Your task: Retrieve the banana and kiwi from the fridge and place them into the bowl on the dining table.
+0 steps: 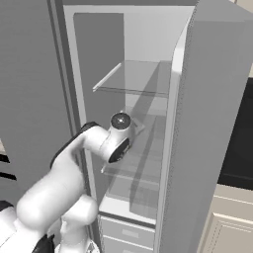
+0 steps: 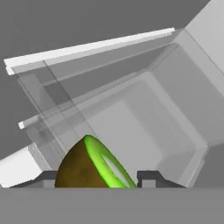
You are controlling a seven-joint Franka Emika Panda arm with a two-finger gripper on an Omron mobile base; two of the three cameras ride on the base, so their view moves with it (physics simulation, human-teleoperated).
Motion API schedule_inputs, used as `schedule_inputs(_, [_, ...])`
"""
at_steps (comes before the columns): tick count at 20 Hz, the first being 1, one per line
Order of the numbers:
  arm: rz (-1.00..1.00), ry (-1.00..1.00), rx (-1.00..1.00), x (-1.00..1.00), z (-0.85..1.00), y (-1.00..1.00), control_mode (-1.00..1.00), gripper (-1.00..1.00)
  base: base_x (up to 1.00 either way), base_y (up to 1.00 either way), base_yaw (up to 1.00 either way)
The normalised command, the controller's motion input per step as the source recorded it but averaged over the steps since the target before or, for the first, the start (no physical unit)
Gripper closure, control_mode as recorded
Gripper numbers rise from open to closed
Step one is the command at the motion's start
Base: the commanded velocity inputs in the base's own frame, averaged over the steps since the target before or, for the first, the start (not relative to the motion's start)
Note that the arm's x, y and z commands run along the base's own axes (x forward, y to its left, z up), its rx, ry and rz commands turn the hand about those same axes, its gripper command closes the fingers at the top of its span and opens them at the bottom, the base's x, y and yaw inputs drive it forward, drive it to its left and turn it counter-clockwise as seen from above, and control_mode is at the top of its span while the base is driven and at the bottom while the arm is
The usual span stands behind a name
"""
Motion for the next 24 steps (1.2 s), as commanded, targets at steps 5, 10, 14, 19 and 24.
schedule_inputs(5, [0.00, 0.00, -0.07, -1.00, 0.72, 0.09, -1.00, 1.00, 0.00, 0.00, 0.00])
schedule_inputs(10, [0.00, -0.02, -0.06, -1.00, 1.00, 0.00, -1.00, 1.00, 0.00, 0.00, 0.00])
schedule_inputs(14, [0.00, -0.03, -0.08, -1.00, 1.00, 0.00, -1.00, 1.00, 0.00, 0.00, 0.00])
schedule_inputs(19, [0.01, -0.02, -0.04, -1.00, 0.93, 0.00, -1.00, 1.00, 0.00, 0.00, 0.00])
schedule_inputs(24, [0.03, 0.00, 0.00, -0.71, 0.90, 0.03, -1.00, 1.00, 0.00, 0.00, 0.00])
